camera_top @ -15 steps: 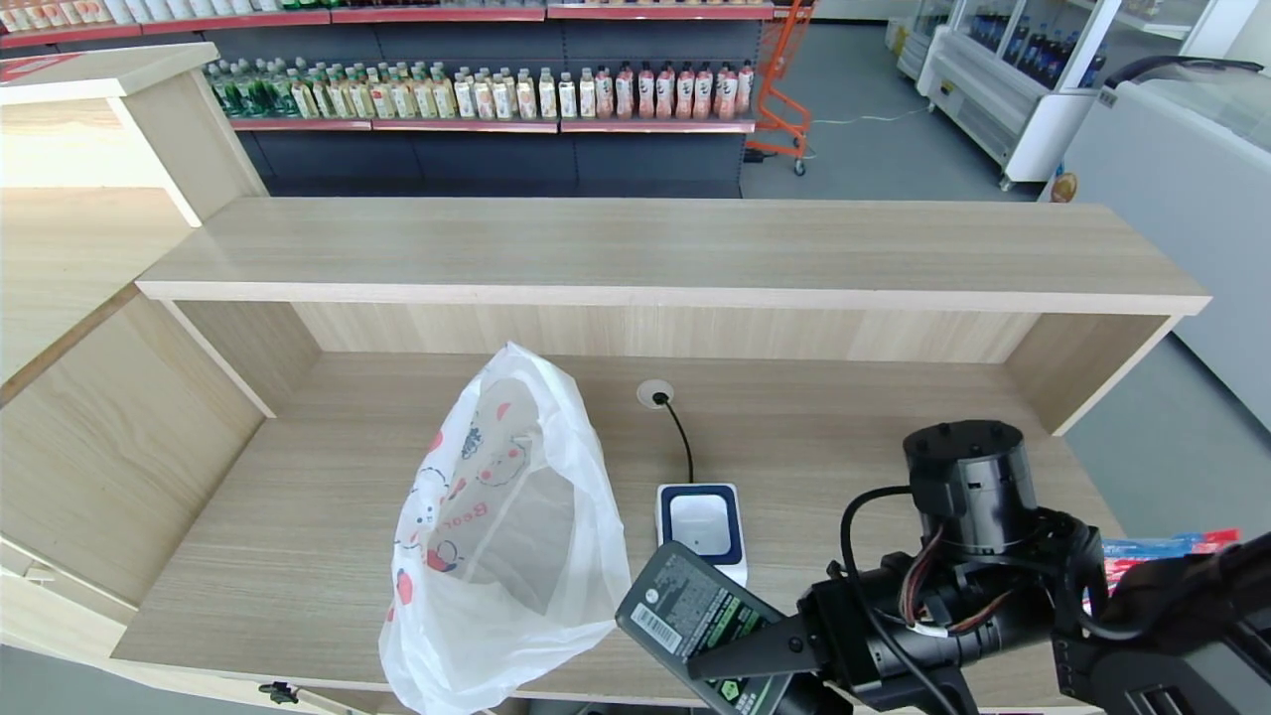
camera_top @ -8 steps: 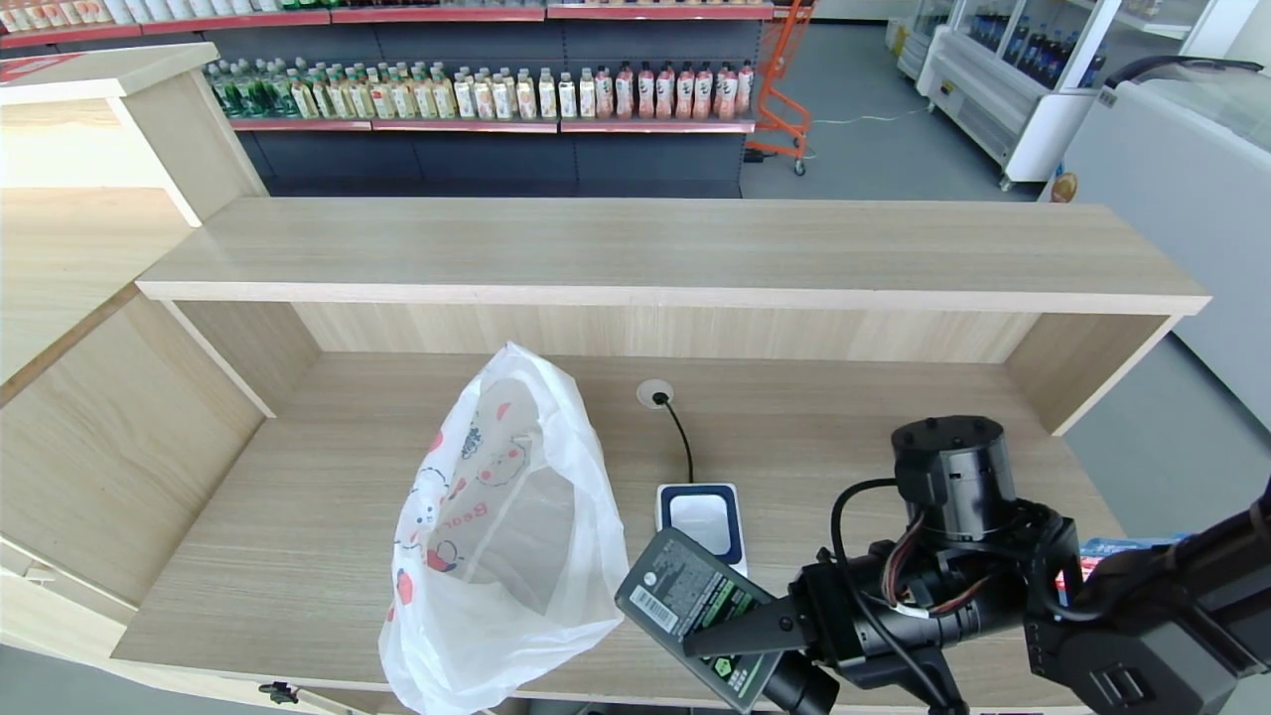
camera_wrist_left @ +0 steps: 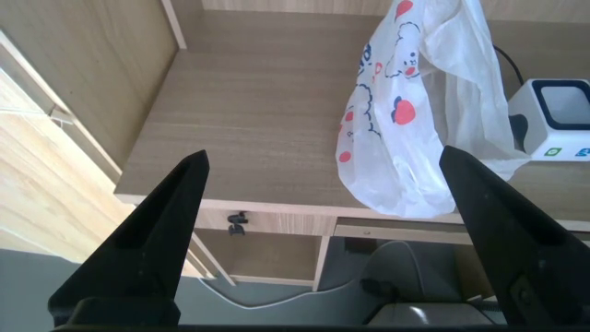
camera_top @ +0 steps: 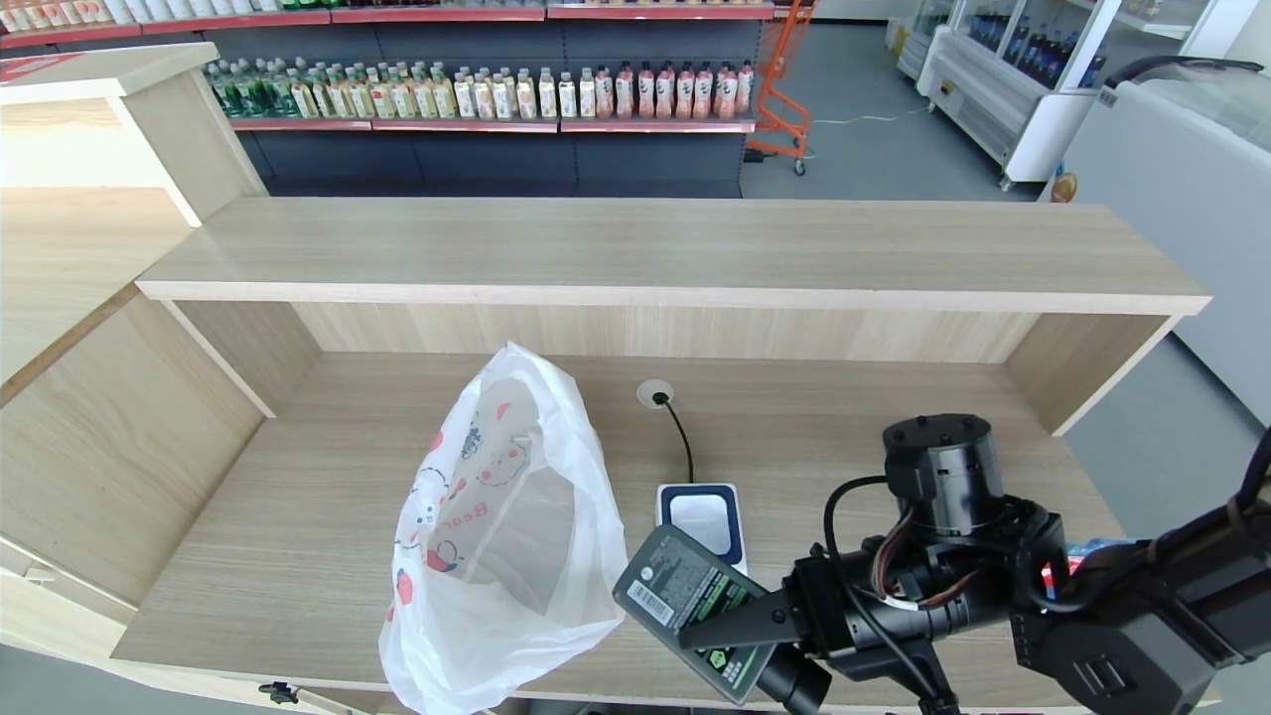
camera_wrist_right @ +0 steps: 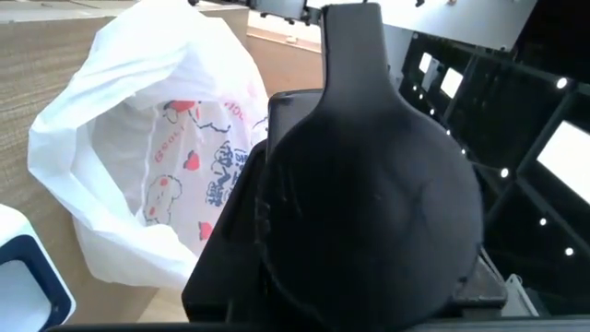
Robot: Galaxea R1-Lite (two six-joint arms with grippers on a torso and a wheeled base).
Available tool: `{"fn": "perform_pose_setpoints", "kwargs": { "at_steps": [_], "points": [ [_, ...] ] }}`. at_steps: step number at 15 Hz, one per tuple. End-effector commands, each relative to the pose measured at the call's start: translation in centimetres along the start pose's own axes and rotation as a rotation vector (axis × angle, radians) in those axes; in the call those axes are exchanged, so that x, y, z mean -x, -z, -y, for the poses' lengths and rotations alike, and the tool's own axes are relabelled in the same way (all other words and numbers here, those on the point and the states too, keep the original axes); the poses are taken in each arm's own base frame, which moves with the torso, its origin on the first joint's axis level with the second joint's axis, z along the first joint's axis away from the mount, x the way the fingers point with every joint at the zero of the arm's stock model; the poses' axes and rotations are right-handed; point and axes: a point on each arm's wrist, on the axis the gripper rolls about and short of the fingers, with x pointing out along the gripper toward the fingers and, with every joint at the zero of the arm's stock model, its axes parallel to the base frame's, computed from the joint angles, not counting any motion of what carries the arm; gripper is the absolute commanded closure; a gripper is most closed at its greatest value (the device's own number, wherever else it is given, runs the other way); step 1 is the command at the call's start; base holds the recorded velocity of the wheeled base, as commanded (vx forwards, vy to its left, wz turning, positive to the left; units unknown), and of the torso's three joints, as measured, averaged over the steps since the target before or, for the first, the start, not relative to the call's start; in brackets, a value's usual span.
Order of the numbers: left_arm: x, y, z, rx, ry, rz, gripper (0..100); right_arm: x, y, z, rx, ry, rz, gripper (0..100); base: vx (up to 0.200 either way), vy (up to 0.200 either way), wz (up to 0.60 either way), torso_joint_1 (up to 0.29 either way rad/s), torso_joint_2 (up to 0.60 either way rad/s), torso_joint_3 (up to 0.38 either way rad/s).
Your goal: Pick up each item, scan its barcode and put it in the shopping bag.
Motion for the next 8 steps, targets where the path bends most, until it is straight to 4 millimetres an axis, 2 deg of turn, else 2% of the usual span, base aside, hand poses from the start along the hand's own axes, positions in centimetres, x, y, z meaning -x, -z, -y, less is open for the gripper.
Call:
{"fn": "perform_pose_setpoints", "kwargs": {
  "at_steps": [1,4,5,6,7,8],
  "points": [
    [0.0,0.0,0.0,0.0,-0.001,0.0,0,-0.1,0.1,0.0,-0.006,0.001,0.001,100,0.0,0.0,0.0,0.0,0.0,0.0],
    [0.0,0.0,0.0,0.0,-0.001,0.0,0,3.3,0.8,4.9,-0.144,0.053,-0.103,100,0.0,0.0,0.0,0.0,0.0,0.0],
    [0.0,0.0,0.0,0.002,-0.001,0.0,0,7.3,0.4,8.0,-0.361,0.033,-0.324,100,0.0,0.0,0.0,0.0,0.0,0.0],
    [0.0,0.0,0.0,0.0,-0.001,0.0,0,9.6,-1.4,9.2,-0.486,0.033,-0.468,100,0.0,0.0,0.0,0.0,0.0,0.0],
    [0.0,0.0,0.0,0.0,-0.001,0.0,0,11.3,-2.4,9.4,-0.619,0.058,-0.539,100,0.0,0.0,0.0,0.0,0.0,0.0],
    [0.0,0.0,0.0,0.002,-0.001,0.0,0,13.1,-2.4,9.5,-0.704,0.083,-0.625,100,0.0,0.0,0.0,0.0,0.0,0.0]
  ]
}}
